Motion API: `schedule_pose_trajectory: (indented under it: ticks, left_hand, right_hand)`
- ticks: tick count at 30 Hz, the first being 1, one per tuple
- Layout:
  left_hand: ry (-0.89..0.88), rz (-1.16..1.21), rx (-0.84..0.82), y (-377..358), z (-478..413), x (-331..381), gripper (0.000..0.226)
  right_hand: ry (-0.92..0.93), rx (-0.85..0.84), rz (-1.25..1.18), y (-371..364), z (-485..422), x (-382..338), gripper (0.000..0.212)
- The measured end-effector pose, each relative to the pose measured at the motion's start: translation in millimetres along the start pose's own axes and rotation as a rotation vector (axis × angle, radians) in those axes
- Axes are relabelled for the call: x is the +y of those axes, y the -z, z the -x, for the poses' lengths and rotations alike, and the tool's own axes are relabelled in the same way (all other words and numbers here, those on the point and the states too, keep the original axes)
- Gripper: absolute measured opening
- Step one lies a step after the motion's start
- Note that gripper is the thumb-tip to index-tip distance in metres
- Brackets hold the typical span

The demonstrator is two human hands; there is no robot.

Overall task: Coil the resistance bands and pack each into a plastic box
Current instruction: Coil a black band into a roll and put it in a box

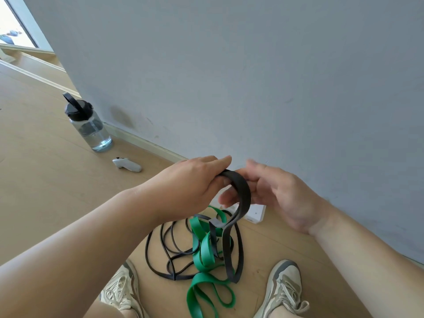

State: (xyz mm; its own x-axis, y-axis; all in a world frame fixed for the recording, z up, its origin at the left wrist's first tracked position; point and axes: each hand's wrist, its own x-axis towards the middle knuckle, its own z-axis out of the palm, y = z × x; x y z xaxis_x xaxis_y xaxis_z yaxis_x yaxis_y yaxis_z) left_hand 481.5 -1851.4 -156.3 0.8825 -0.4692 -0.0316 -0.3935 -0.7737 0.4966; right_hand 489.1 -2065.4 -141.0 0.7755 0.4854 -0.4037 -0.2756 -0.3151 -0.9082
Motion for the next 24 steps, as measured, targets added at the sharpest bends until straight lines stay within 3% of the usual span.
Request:
schedule_pose_trajectory:
  ticks: [4, 7, 9, 12, 15, 19, 24]
  left_hand:
    - [-0.008, -0.016, 0.003, -4, 2, 0, 0.051]
    - [0.062, 0.120, -0.075, 0, 3, -7, 0.050]
    - [0.108, 0.098, -0.157, 5, 5, -17, 0.058]
    - [0.200, 0.072, -0.153, 7, 9, -34, 0.027]
    - [0.270, 0.209, -0.107, 9, 11, -38, 0.016]
    - [0.244, 0.359, -0.160, 6, 11, -28, 0.018]
    - [0.198, 0.328, -0.245, 0, 9, -23, 0.028]
  right_hand:
    - [0.044, 0.067, 0.214, -6, -4, 8, 0.025]
    - [0.022, 0.067, 0.293, 1, -6, 12, 0.025]
    - [0.022, 0.117, 0.261, 10, -3, 9, 0.028]
    - [-0.007, 0.182, 0.145, 27, 2, 8, 0.031]
    - [-0.060, 0.320, 0.125, 37, -1, 16, 0.032]
    - [-0.093, 0.405, 0.031, 32, -6, 17, 0.033]
    - [-0.076, 0.398, -0.040, 30, -7, 13, 0.035]
